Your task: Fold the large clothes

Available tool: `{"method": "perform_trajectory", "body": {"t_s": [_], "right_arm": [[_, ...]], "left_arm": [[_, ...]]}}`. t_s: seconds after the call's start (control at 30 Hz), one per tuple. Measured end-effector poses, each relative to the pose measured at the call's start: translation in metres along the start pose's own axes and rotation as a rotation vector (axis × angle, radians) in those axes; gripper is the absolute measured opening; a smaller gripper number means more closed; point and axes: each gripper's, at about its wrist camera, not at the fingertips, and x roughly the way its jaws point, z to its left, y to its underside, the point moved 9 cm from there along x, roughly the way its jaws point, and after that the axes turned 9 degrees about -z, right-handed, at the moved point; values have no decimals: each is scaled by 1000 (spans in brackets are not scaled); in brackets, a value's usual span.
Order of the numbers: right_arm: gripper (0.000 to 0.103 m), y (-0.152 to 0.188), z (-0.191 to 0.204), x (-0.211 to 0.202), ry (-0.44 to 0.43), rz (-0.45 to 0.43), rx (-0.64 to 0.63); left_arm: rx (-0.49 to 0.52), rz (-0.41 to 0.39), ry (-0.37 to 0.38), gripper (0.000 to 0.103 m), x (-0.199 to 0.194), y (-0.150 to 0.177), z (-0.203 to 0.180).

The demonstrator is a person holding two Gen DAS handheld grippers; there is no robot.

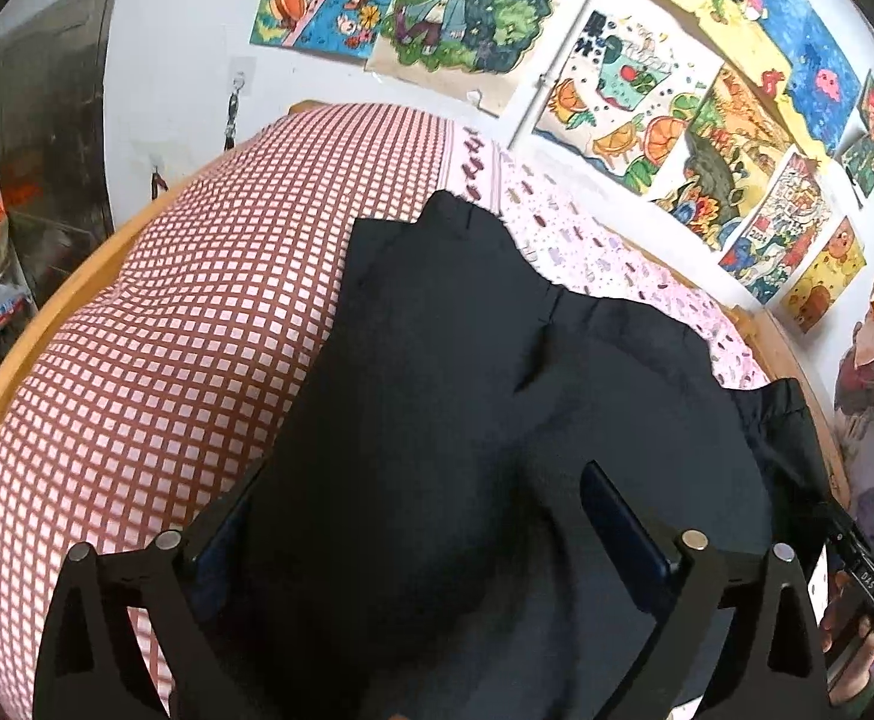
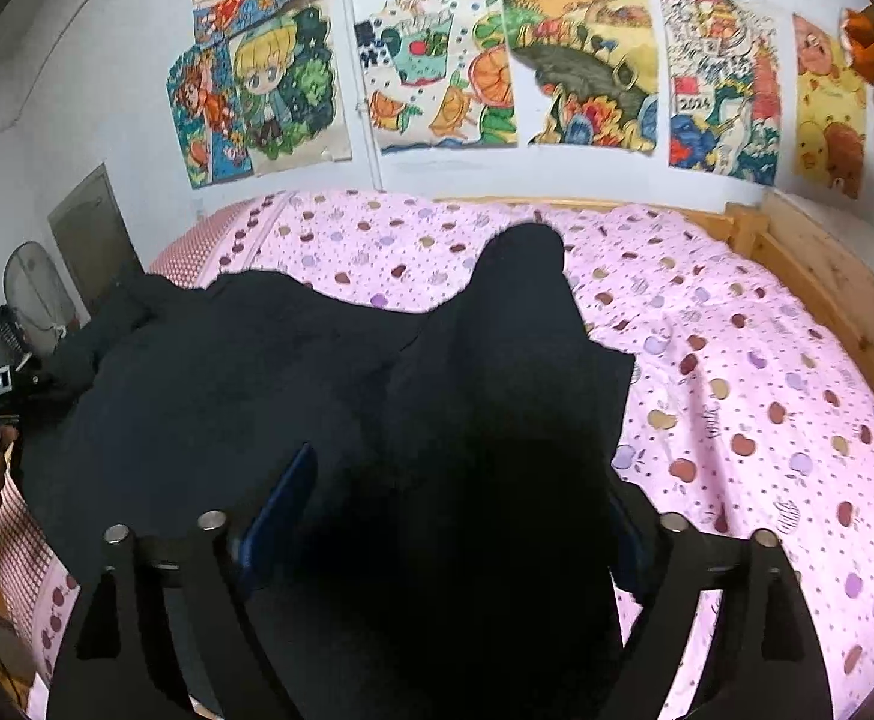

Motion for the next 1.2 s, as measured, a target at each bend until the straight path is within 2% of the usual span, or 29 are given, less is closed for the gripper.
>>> {"method": "perform_trajectory", "body": {"t_s": [0.17, 0.33, 0.47, 0.73, 0.97, 1.1, 1.2], "right_arm": [[95, -10, 4, -30, 22, -67, -11], [96, -21, 17, -64, 9, -115, -27], [97, -27, 32, -91, -3, -149, -47], [97, -33, 72, -146, -58, -199, -87], [97, -32, 103, -197, -106, -279, -95], [97, -28, 118, -223, -120, -329, -110], [98, -24, 125, -238, -129, -354, -117]], "left_arm": [[-3, -47, 12, 103, -26, -2, -7], [8, -97, 17, 103, -56, -1, -16], [63, -137, 35, 103, -87, 3, -29], [226, -278, 69, 103, -168, 10, -60], [310, -403, 78, 103, -229, 12, -79], [362, -462, 61, 103, -259, 20, -83], [385, -474, 51, 103, -273, 29, -83]]}}
